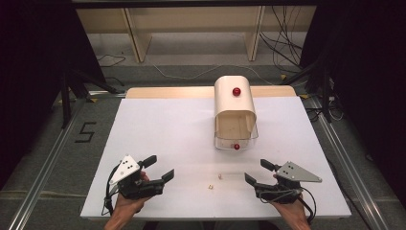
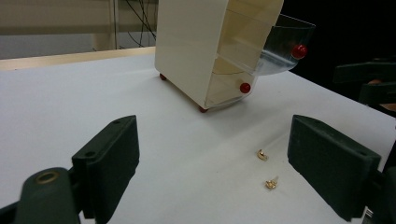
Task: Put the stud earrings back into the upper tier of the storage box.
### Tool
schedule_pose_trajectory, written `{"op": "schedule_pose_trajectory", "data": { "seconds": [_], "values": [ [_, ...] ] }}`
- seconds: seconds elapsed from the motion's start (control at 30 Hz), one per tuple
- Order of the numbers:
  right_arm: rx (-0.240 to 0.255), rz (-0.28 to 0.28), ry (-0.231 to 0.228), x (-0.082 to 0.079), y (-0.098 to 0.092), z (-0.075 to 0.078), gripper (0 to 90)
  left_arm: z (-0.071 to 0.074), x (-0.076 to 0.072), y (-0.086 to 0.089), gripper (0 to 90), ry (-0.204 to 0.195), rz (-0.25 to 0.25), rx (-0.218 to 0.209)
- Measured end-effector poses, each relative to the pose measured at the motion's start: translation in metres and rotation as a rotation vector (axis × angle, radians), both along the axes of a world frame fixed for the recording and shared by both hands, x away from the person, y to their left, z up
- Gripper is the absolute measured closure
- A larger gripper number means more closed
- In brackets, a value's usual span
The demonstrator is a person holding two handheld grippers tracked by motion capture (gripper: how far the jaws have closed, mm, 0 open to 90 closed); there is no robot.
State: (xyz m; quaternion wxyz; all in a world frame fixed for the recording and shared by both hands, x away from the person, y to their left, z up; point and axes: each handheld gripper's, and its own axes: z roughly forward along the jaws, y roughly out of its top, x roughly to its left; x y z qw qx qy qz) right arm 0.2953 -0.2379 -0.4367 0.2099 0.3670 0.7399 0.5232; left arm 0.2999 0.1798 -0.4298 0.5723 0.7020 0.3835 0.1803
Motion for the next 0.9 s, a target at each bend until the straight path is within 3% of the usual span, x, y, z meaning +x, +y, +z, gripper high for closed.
{"op": "schedule_pose_trajectory", "data": {
  "seconds": [0.53,0.77,0.9],
  "values": [
    [-0.010,0.006,-0.005,0.000,0.003,0.004,25.2,0.000,0.000,0.000,16.2,-0.003,0.003,0.000],
    [-0.040,0.066,0.021,0.005,0.018,0.009,25.8,0.000,0.000,0.000,16.2,-0.005,0.007,0.001],
    [-0.096,0.131,0.081,0.011,0.032,0.012,28.1,-0.001,0.001,0.000,16.2,-0.005,0.011,0.001]
  ]
}}
